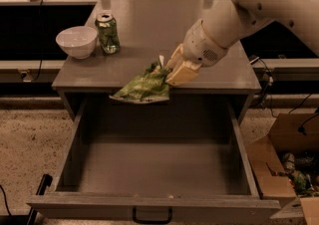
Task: Place green jalapeno chip bag into top drawer
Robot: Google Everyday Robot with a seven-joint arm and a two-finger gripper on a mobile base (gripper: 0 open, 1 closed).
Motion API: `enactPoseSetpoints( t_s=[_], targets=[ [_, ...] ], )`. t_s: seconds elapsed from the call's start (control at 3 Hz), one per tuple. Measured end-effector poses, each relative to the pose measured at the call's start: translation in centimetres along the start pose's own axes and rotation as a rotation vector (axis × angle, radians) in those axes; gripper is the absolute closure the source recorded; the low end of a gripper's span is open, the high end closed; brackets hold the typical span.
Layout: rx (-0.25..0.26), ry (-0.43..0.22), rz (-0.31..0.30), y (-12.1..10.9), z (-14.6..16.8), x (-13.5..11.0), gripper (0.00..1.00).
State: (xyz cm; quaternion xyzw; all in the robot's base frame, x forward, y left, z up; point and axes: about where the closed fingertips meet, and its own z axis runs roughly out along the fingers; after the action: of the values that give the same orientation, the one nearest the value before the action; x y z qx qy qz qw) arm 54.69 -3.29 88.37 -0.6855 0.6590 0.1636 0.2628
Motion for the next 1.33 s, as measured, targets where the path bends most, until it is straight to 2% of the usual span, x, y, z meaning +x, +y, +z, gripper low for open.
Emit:
enactPoseSetpoints(
  t_s=[0.33, 0.67, 1.0, 1.33],
  targets=[
    [0.007, -0.007, 0.179, 4.4, 0.3, 0.9, 1.00],
    [-0.005, 0.019, 0.269, 6.9, 2.5, 3.5, 1.00],
    [0.046, 0.025, 0.302, 7.1, 1.8, 3.8, 1.00],
    [0.154, 0.103, 0.379, 7.2, 3.3, 7.0, 1.00]
  ],
)
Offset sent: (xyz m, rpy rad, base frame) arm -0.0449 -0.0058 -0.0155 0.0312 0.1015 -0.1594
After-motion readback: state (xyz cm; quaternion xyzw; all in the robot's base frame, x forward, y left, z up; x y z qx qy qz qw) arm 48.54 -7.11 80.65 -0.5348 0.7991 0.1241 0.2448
